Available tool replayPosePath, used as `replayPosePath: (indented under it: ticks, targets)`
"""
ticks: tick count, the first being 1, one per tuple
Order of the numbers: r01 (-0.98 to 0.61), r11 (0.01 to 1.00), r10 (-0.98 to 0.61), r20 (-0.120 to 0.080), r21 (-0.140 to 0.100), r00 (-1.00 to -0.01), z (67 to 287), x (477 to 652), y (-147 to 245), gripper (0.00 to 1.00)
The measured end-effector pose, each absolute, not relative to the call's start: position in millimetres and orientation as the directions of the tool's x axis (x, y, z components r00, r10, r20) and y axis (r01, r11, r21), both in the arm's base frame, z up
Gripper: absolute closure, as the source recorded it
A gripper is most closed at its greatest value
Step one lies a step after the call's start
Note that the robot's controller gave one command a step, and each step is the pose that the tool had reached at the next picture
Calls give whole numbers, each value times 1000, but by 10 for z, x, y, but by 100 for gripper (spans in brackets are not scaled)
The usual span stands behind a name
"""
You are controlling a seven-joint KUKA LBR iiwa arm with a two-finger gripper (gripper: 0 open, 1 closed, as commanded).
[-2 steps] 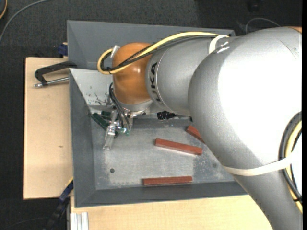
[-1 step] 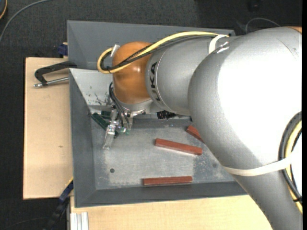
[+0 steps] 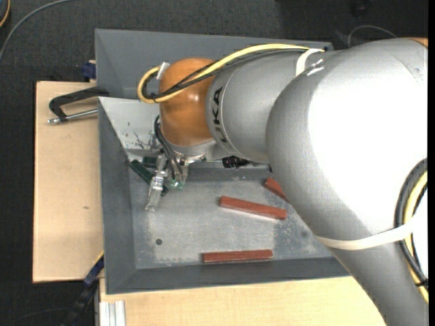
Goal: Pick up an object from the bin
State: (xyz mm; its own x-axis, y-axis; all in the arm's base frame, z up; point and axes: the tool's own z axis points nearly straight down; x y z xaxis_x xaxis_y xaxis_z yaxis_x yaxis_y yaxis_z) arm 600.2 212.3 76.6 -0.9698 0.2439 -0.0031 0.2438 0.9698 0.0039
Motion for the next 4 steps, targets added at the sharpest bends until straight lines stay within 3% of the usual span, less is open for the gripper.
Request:
replayPosePath:
  ticks: [1, 2, 3, 4]
  targets:
    - [245, 970, 245, -6, 1, -970, 769, 6010, 2108, 100]
    - [246, 969, 246, -9, 7, -969, 1262, 6037, 2113, 100]
    - [246, 969, 246, -6, 5, -969, 1347, 6053, 2117, 100]
    - [246, 969, 246, -10, 8, -969, 1869, 6080, 2123, 100]
